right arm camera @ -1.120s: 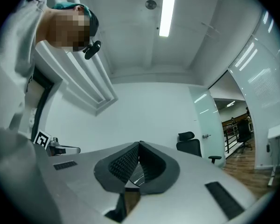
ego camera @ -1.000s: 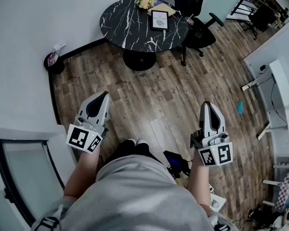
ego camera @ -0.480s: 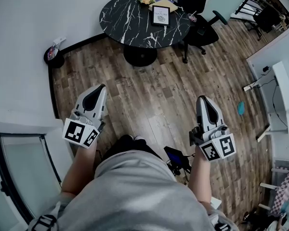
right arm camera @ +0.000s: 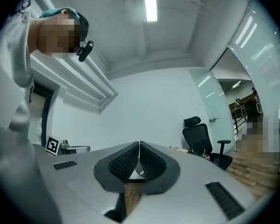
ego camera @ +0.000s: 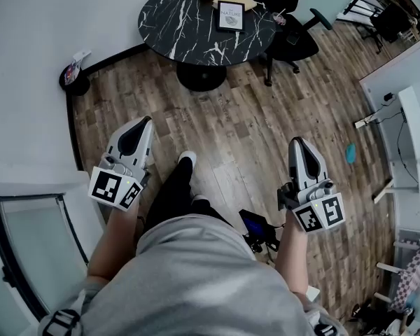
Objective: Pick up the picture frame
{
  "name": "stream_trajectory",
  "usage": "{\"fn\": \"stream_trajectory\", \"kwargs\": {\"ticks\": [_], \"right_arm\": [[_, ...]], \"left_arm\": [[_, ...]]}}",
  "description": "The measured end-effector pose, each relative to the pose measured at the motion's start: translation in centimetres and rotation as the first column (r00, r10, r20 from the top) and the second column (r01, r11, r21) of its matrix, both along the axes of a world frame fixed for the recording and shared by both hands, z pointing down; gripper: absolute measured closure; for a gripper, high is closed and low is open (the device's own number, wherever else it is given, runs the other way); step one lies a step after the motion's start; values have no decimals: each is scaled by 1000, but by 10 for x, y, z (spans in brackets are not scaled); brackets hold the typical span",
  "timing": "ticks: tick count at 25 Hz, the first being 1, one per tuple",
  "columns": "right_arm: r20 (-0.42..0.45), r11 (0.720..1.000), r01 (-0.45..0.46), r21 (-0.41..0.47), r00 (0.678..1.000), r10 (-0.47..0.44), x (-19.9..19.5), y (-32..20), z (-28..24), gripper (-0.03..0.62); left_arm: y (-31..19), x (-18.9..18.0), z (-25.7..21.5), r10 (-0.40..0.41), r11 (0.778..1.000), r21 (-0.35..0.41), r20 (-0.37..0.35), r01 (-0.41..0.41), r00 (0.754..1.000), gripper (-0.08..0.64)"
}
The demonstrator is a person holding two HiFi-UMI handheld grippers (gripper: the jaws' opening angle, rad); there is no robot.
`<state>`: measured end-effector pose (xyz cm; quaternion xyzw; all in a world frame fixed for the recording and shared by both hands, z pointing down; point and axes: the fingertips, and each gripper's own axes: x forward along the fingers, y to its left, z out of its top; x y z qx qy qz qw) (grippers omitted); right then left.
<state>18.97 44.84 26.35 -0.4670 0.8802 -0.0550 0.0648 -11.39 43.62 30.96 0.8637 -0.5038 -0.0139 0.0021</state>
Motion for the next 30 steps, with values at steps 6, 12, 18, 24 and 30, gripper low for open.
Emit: {"fn": "stream_trajectory", "kwargs": {"ticks": [6,12,18,24,30], "right_arm": [[-16,1000,-18,-2,1000,18,-2,-40,0,566],[-18,1000,-22,18,1000,22,-16,-92,-11,566],[-9,999,-46,14,999,46,-24,-138,-12,566],[-3,998,-69,10,998,69,-31,-175,-10,566],[1,995,-97,14,995,97,-39,-209,-12,566]], "left_arm": [[-45,4,2,33,999,7,-14,-33,999,554],[-105,-5,-5,49,999,22,-21,-49,999,554],[-158,-12,-13,75,997,34,-20,-74,997,554],[-200,-20,-10,90,996,28,-20,-90,996,554],[-241,-28,-13,113,993,36,-21,-112,993,554]]}}
